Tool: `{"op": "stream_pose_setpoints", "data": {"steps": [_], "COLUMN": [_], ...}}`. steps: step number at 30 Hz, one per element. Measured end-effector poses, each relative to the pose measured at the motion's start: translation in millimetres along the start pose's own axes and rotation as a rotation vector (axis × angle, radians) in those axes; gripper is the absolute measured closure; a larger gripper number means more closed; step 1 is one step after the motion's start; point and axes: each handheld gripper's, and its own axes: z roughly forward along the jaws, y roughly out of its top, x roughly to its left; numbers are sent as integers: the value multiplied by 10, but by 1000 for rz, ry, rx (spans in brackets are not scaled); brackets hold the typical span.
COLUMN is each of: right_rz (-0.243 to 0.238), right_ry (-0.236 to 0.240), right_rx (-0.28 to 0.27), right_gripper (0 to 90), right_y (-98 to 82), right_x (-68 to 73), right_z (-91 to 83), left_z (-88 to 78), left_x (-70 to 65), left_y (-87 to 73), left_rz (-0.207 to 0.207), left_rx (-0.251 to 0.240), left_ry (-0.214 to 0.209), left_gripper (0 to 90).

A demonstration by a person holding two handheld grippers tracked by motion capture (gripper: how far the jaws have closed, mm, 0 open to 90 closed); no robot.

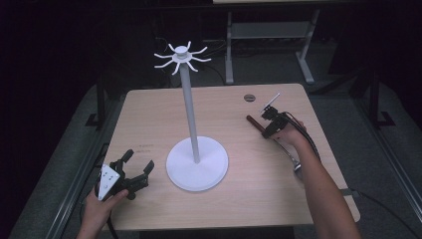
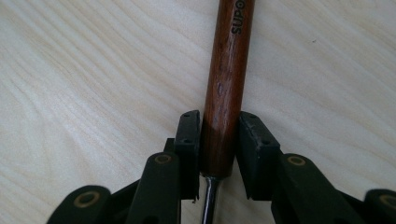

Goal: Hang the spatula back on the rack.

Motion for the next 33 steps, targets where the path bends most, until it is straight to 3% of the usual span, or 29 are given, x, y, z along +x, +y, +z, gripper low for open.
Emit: {"op": "stream_pose_setpoints", "data": {"steps": [13, 33], "right_rz": [6, 2], "right_ry": [3, 30], "right_rx": [-48, -285], "right_gripper": [727, 729], "right_y": [-3, -156], "right_x": [5, 74], "right_z": [-126, -793], "left_z": [0, 2], "left_x": [1, -6], "left_y": [1, 1], "left_rz": [2, 4], "left_rx": [2, 5], "left_ry": [-1, 0], "left_gripper": [128, 128]}}
